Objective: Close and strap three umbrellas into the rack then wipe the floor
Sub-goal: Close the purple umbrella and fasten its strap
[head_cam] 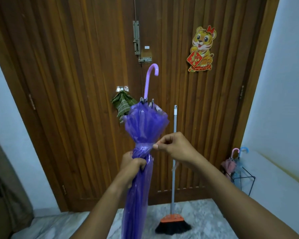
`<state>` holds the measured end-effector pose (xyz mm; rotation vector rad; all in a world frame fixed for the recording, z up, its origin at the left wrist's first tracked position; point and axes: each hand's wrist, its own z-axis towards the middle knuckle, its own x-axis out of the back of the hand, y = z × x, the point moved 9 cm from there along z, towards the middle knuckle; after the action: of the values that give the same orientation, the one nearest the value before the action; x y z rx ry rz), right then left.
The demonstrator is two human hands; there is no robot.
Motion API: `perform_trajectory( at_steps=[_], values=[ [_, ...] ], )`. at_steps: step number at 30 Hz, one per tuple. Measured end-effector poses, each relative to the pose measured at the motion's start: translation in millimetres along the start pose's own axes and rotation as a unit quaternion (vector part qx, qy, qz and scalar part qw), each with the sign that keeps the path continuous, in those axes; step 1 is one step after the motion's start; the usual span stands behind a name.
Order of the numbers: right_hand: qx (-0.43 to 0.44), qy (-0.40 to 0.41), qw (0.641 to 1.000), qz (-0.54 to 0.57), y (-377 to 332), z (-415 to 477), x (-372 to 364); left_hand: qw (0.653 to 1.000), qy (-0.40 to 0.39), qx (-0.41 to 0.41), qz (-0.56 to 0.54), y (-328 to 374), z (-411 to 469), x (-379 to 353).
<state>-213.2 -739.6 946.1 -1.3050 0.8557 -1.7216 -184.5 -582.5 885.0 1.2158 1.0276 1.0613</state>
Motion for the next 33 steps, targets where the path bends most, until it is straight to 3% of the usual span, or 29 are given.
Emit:
perform_trajectory(
  at_steps=[4,8,11,13,16,19,21,23,25,27,28,33],
  values=[
    [-0.039,-0.075,0.993,0.085,3.5,-2.4,-7.5,0.977,-0.141,0.061,-0.150,-2.9,-8.4,-24.5],
    [-0.039,-0.134,0.972,0.190,0.5,-4.8,-18.4,0.883,-0.337,0.114,-0.307,2.2,-24.7,-56.9],
    [-0.056,-0.187,0.943,0.268,-0.2,-7.9,-28.5,0.836,-0.427,0.114,-0.326,11.9,-32.7,-67.1],
    [-0.055,-0.202,0.931,0.299,0.3,-9.1,-32.6,0.836,-0.445,0.119,-0.300,10.4,-34.1,-67.3],
    [-0.038,-0.161,0.942,0.291,1.9,-7.3,-29.4,0.906,-0.374,0.112,-0.165,-4.3,-18.5,-50.1],
    [-0.023,-0.040,0.979,0.197,4.7,-5.0,-11.3,0.975,-0.204,0.080,-0.040,-13.6,5.2,-9.9],
    [-0.018,0.013,0.984,0.177,8.0,-5.6,-8.1,0.984,-0.162,0.069,-0.025,-19.1,4.8,-7.7],
    [-0.025,0.039,0.987,0.157,10.3,-7.1,-17.3,0.984,-0.147,-0.003,0.096,-21.0,-1.1,-25.5],
    [-0.026,0.044,0.992,0.115,9.0,-6.3,-32.6,0.983,-0.037,-0.061,0.172,-25.2,-1.4,-30.0],
    [-0.014,0.035,0.996,0.086,0.5,-4.6,-40.7,0.975,0.105,-0.097,0.172,-15.3,-4.2,-15.3],
    [-0.006,0.031,0.997,0.071,-5.5,-3.4,-39.1,0.973,0.134,-0.109,0.156,-8.1,-5.6,-10.8],
    [0.042,0.035,0.998,0.010,-24.0,-3.7,-12.2,0.988,0.077,-0.118,0.061,22.7,-3.1,-4.1]
  ],
)
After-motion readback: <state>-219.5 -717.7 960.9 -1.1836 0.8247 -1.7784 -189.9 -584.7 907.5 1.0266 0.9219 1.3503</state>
